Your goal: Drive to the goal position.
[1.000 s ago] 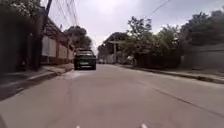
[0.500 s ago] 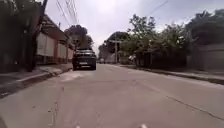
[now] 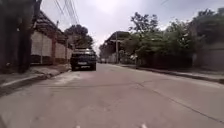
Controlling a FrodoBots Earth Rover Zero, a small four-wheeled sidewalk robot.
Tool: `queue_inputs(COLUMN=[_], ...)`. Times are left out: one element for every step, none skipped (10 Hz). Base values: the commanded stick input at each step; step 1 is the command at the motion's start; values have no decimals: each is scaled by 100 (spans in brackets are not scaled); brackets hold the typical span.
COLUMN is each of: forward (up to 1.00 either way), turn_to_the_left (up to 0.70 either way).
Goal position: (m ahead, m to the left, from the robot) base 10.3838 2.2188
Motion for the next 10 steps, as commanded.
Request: queue_inputs(forward=[100, 100, 100, 100, 100, 100, 100, 100, 100, 100], turn_to_the_left=[3, 3, 2, 3, 3, 3, 3, 3, 3, 3])
